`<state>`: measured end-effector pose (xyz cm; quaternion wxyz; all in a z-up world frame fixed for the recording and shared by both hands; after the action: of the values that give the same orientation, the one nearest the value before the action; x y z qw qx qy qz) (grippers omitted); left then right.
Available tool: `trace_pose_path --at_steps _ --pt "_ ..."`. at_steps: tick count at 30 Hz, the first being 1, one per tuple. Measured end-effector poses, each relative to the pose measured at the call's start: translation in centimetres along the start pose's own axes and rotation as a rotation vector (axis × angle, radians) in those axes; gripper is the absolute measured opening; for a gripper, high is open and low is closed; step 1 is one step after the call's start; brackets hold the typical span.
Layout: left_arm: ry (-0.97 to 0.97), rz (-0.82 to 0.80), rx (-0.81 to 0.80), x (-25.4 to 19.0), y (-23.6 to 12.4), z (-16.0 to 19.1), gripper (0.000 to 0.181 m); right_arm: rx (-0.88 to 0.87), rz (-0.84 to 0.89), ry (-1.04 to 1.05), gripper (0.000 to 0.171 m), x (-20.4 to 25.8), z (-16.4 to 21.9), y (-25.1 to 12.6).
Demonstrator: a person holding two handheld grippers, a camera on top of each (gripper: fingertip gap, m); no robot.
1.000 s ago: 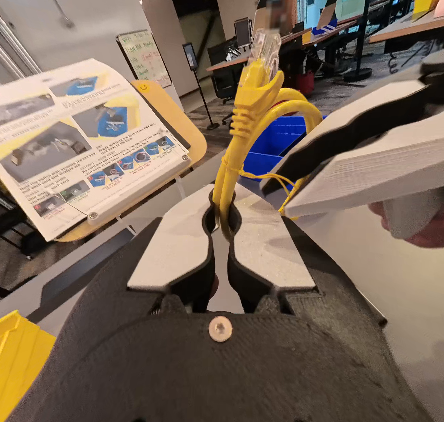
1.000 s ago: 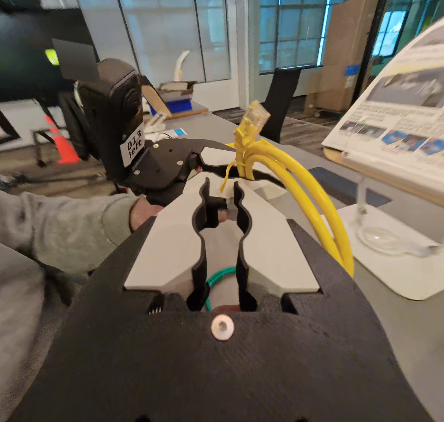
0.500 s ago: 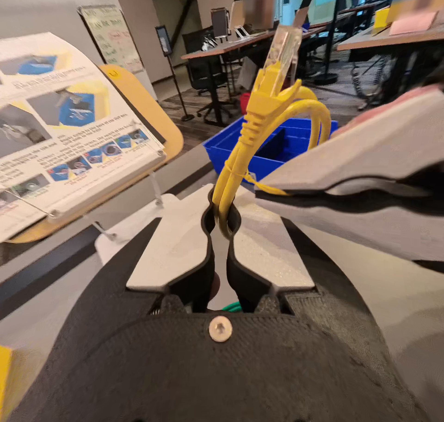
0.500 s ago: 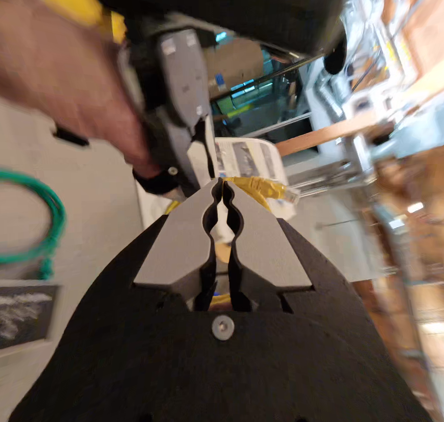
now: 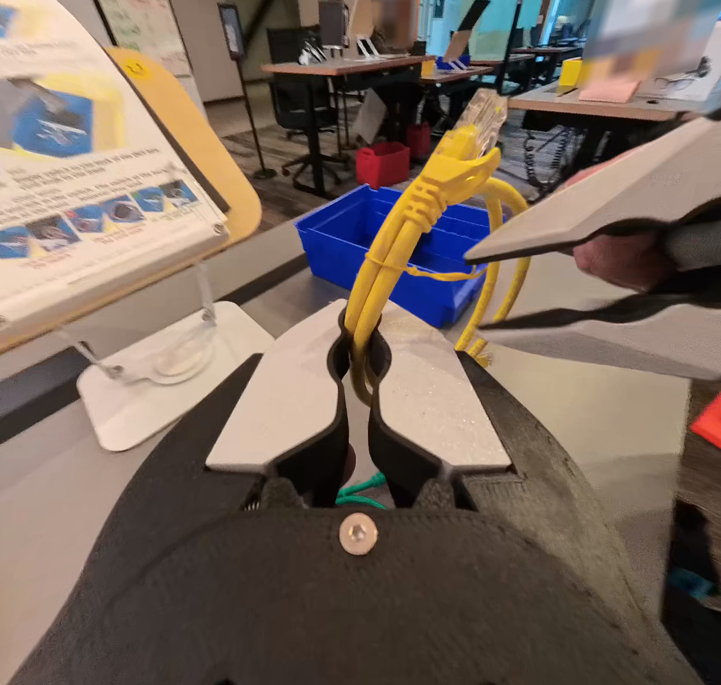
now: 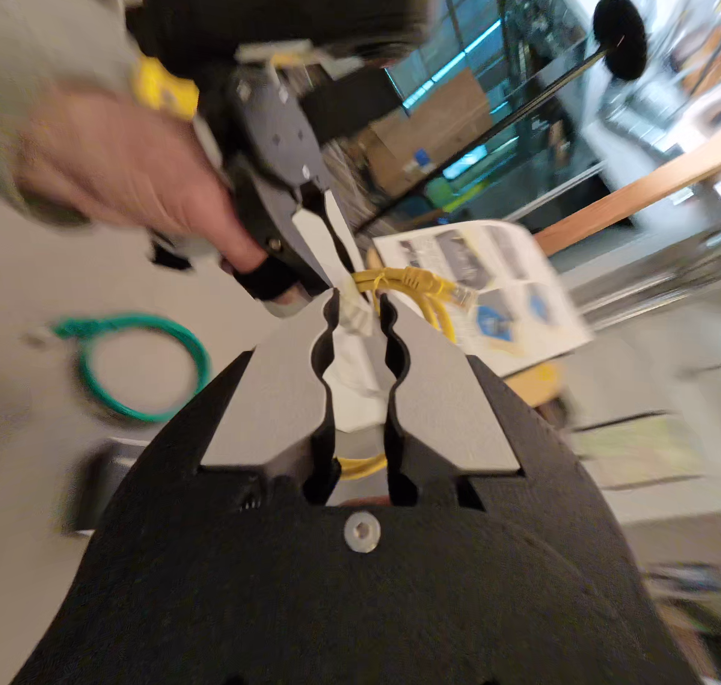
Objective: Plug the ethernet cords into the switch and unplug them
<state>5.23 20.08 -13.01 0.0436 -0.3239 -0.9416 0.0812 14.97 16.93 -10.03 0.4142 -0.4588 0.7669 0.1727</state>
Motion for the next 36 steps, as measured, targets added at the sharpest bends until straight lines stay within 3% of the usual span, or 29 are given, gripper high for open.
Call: trace_pose_path --at_steps 3,6,9,15,21,25,28,32,36 --pt "0.129 -0.067 -0.060 -0.1 -0.6 -0.5 0.005 -0.106 -0.098 0.443 0.025 -0.7 0.0 -0.1" --pt "0.208 -0.118 -0.115 -0.5 -0.8 -0.9 0.005 -0.159 -0.193 0.729 0.020 -0.7 0.7 0.5" --pt "0.254 -0.159 -0.137 -0.6 -0.9 -1.0 0.005 -0.237 -0.233 0.897 0.007 -0.5 0.8 0.6" --pt "0.325 -0.213 -0.164 -0.6 -0.9 -1.1 0.005 -0.375 -0.333 1.248 0.009 -0.8 1.7 0.8" --pt "0.344 -0.233 -0.165 -0.5 -1.0 -1.2 0.005 -0.427 -0.338 1.316 0.000 -0.5 1.7 1.0" --pt "0.350 -0.241 -0.121 -0.5 -1.0 -1.2 0.005 -0.355 -0.226 1.102 0.000 -0.3 1.3 0.9" --pt "0.280 -0.189 -0.089 -0.6 -0.9 -1.1 0.005 -0.214 -0.055 0.694 0.000 -0.2 0.2 0.4" --pt "0.144 -0.107 -0.057 -0.7 -0.7 -1.2 0.005 0.032 0.200 -0.099 0.000 0.8 -1.2 0.3" --pt "-0.059 0.033 -0.060 -0.7 -0.8 -1.0 0.005 0.111 0.235 -0.453 0.000 0.8 -0.9 0.2"
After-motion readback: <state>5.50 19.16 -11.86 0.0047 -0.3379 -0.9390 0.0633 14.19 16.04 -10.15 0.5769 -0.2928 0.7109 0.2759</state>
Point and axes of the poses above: each gripper's, where its closed fingertips meet, y out along the fingers, z out of its underside, x = y × z across the jaws, the point moved 7 cm from there along -y, back along the fingers, and after that the axes turned 2 degrees about z, right-handed, at the moved point
